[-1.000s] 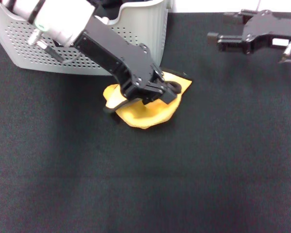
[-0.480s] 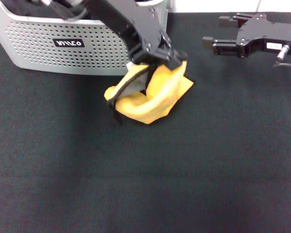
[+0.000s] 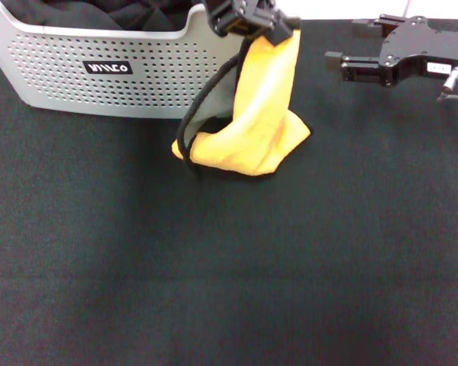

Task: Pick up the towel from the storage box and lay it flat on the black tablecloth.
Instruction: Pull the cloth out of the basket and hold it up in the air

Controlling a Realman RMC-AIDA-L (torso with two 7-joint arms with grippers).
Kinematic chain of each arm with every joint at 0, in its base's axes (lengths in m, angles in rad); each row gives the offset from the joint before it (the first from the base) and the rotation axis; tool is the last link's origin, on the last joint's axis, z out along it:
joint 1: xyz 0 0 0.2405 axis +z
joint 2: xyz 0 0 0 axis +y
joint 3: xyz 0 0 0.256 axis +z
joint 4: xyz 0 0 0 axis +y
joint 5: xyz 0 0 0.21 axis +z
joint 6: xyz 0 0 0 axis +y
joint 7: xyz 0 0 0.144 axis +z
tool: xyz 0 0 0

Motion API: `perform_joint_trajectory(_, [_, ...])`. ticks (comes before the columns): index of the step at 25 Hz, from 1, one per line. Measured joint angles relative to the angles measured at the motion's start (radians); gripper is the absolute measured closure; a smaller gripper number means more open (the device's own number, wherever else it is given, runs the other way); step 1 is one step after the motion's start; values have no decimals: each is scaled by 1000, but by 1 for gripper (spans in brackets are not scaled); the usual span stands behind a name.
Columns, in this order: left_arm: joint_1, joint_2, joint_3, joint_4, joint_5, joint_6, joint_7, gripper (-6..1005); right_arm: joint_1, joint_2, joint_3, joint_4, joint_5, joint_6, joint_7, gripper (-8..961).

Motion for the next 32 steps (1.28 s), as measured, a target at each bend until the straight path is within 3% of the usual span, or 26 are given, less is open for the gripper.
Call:
perform_joint_trajectory(9, [-68,0,1,-85,-9,0,12,984,-4,-2,14,-14,-2,-2,0,186])
perform_joint_trajectory(15, [-107,0,2,-94,-15,0,13,984,-13,27,2,-5,-11,-15,-34,186])
perform_joint_trajectory(18, [-112,1,2,-96,-20,-2,17,984,-9,30,2,-17,-7,-89,-34,187])
perform_joint_trajectory(24, [-102,-2,2,-128,-35,-3,19,984,-30,31,3,-143,46,-228,-27,187])
perform_joint_trajectory(28, [-93,-5,2,-147,-20,-3,16,984,-60,33,5,-258,48,-247,-8,187])
perform_joint_trajectory(32, [-86,-9,2,-146,-18,-3,17,984,-60,27,10,-279,49,-242,-5,188])
